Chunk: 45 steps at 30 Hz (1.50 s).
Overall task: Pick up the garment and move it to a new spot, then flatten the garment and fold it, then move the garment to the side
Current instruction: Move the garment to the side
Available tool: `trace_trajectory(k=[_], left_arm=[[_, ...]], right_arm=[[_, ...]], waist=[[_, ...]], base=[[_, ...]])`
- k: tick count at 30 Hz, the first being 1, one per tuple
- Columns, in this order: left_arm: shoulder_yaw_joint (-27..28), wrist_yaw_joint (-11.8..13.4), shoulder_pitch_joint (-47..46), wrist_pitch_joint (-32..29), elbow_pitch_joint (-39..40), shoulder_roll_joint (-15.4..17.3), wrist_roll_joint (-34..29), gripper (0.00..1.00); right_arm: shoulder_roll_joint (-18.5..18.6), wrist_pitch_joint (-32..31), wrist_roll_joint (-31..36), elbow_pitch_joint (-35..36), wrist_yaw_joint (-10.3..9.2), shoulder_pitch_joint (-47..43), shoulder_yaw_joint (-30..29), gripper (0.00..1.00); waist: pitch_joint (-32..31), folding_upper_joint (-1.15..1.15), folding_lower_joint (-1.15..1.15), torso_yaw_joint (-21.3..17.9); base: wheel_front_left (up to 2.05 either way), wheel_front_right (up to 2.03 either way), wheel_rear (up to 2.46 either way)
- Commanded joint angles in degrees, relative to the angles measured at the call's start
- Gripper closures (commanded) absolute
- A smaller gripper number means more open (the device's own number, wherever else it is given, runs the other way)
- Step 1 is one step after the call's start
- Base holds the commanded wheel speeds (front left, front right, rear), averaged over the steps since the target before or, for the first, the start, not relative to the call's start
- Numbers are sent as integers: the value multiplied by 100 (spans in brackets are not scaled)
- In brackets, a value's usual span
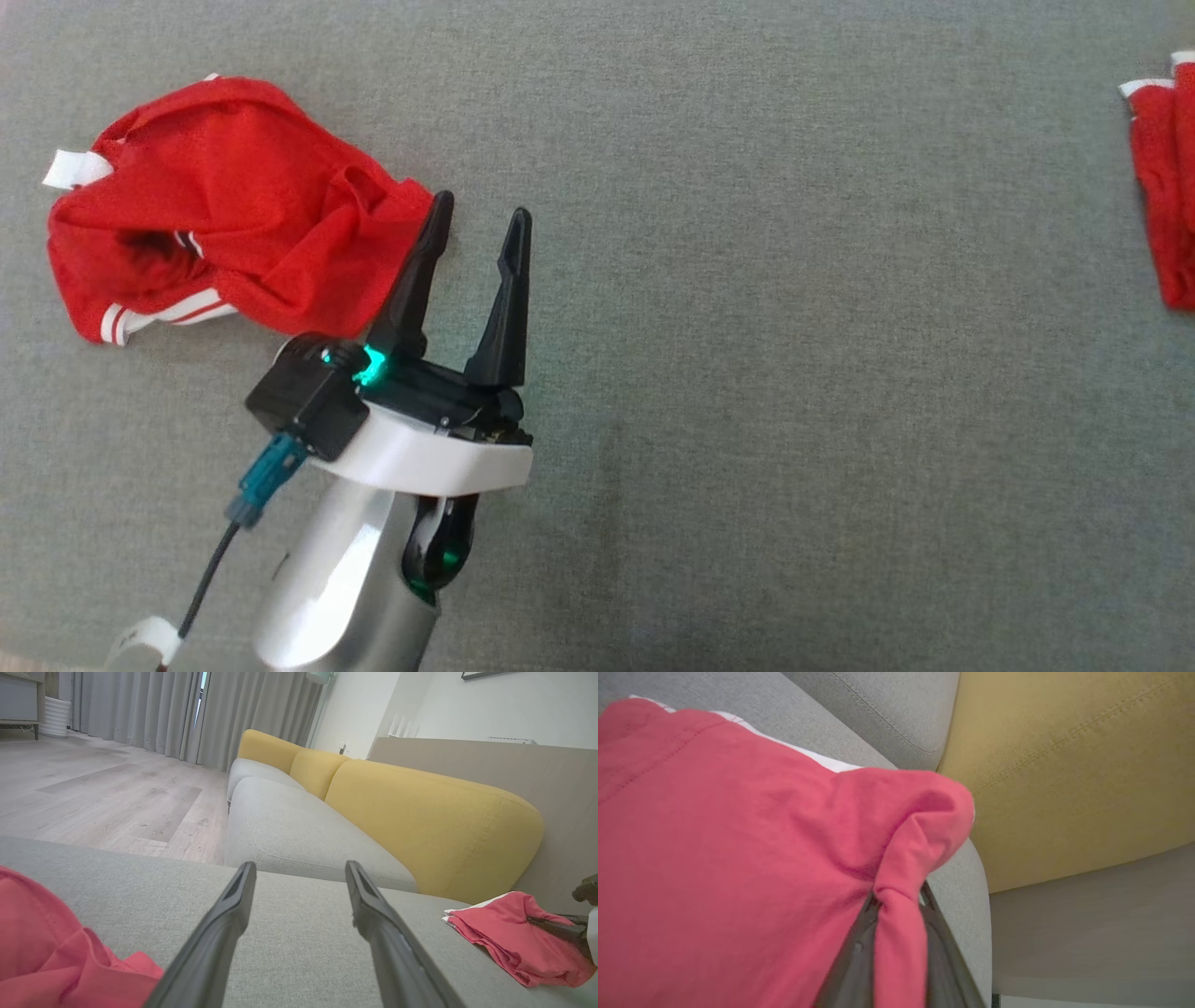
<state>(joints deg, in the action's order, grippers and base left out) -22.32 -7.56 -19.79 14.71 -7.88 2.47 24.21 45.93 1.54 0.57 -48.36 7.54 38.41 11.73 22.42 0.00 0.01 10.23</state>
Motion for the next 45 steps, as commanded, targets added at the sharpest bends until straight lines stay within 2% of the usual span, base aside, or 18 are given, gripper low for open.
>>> trace_trajectory(k=[1, 6, 9, 13, 19, 23, 30, 36, 39, 45], left_arm=[[165, 8, -152, 29, 185, 41, 36, 0], [221, 8, -125, 29, 121, 41, 1, 0], [268, 8, -63, 29, 101, 41, -34, 0], [417, 8, 82, 29, 104, 41, -124, 0], [554, 8, 400, 29, 82, 41, -204, 0], [668, 8, 639, 29, 118, 41, -211, 0], [745, 8, 939, 29, 180, 41, -232, 0], [776, 8, 1114, 29, 178, 41, -123, 0], [787, 8, 1150, 29, 138, 41, -68, 0], [869, 8, 1239, 29, 89, 41, -123, 0]], right_arm=[[248, 72, 1, 67, -5, 31, -63, 0], [27, 258, 161, 108, -5, 130, -409, 0], [-295, 433, 214, 264, -5, 178, -714, 0], [-1000, 680, 154, 684, -5, 157, -1141, 0], [-2122, 828, 85, 1573, -5, -212, -1366, 0], [-2861, 765, -69, 2345, -5, -568, -1346, 0], [-3856, 718, -200, 3408, -5, -1573, -1353, 0], [-4247, 1224, -358, 3622, -5, -2544, -1403, 0], [-4294, 1330, -329, 3620, -5, -2850, -1381, 0], [-4303, 1343, -728, 4067, -5, -3209, -1288, 0]], waist=[[-8, 0, -1, -2], [-139, 0, -1, -68], [-311, 0, -1, -146], [-627, 0, -1, -312], [-1207, 0, -1, -527], [-1520, 0, -1, -621], [-1751, 0, -1, -644], [-1758, 0, -1, -624], [-1717, 0, -1, -626], [-1693, 0, -1, -625]], base=[[0, 0, 0], [0, 0, 0], [0, 0, 0], [0, 0, 0], [0, 0, 0], [0, 0, 0], [0, 0, 0], [0, 0, 0], [0, 0, 0], [0, 0, 0]])
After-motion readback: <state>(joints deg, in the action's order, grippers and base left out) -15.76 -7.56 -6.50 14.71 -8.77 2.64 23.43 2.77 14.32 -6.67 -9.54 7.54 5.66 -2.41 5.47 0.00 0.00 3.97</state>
